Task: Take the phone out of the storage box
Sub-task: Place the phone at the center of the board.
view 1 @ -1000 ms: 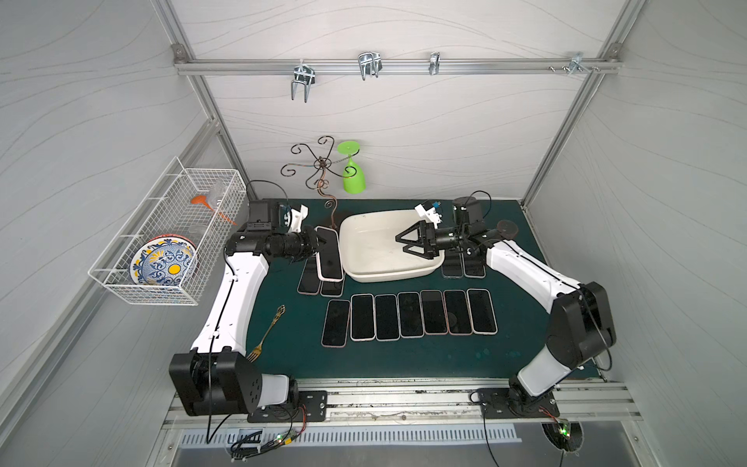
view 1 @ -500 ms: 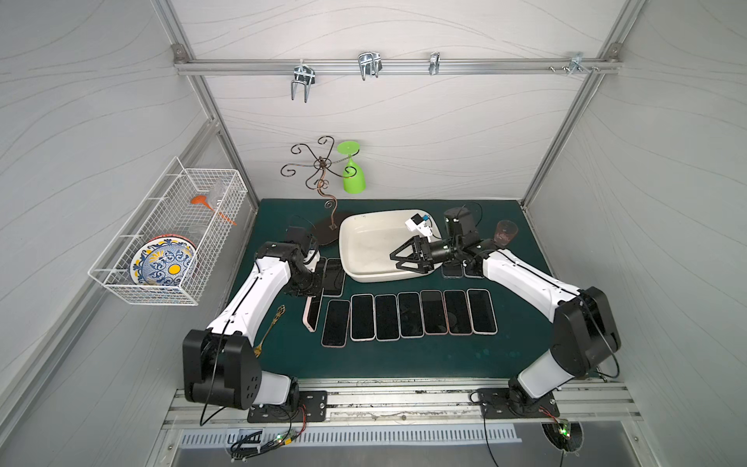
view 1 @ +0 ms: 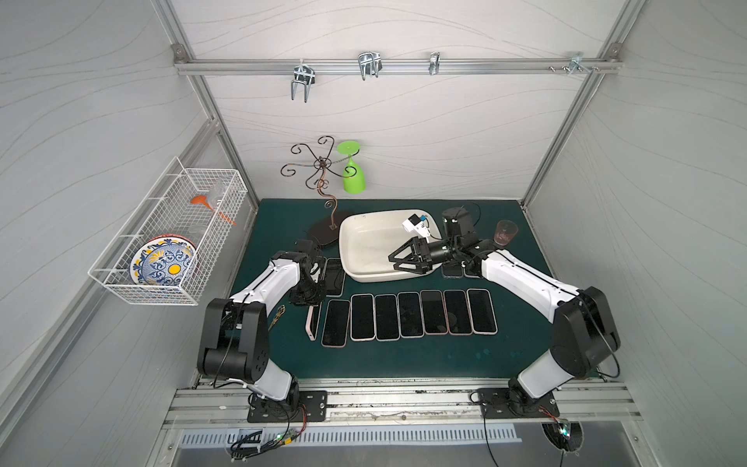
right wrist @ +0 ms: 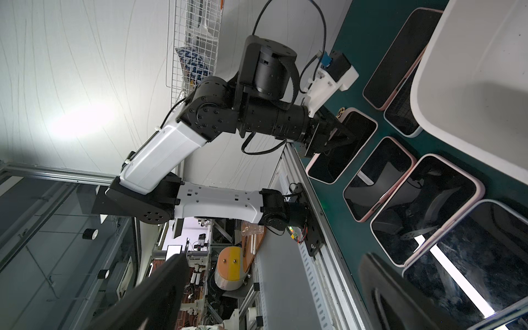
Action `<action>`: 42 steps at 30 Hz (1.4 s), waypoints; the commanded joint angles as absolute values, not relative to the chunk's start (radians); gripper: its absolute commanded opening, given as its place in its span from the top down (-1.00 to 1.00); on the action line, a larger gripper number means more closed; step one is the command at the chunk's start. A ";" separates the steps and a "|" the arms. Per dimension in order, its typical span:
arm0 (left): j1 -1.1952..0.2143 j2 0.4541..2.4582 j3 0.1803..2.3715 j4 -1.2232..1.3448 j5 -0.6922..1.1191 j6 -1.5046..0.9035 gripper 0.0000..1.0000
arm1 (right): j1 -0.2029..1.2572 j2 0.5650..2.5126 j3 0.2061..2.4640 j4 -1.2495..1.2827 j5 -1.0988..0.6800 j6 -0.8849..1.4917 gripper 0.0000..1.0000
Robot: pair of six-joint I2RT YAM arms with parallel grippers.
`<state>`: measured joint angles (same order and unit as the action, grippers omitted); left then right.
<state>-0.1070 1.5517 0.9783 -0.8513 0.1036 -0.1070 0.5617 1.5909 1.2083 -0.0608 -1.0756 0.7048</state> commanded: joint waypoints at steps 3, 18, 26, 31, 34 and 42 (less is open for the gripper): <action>-0.107 1.561 0.931 -0.782 0.197 -0.171 1.00 | 0.562 1.600 1.194 -0.063 -1.091 0.681 -0.98; -0.106 1.502 0.899 -0.777 0.248 -0.201 1.00 | 0.564 1.602 1.175 -0.072 -1.065 0.675 -0.98; -0.101 1.547 0.935 -0.818 0.181 -0.214 0.75 | 0.566 1.598 1.168 -0.077 -1.063 0.675 -0.98; -0.089 1.565 0.962 -0.854 0.122 -0.222 0.56 | 0.566 1.598 1.167 -0.078 -1.058 0.671 -0.98; -0.079 1.565 0.969 -0.867 0.090 -0.231 0.44 | 0.567 1.601 1.167 -0.077 -1.054 0.672 -0.98; -0.043 1.617 0.976 -0.882 0.058 -0.257 0.03 | 0.576 1.614 1.173 -0.078 -1.047 0.670 -0.98</action>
<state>-0.0475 1.5932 0.9401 -0.8562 0.0917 -0.2432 0.5671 1.5990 1.1748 -0.0692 -1.0515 0.6842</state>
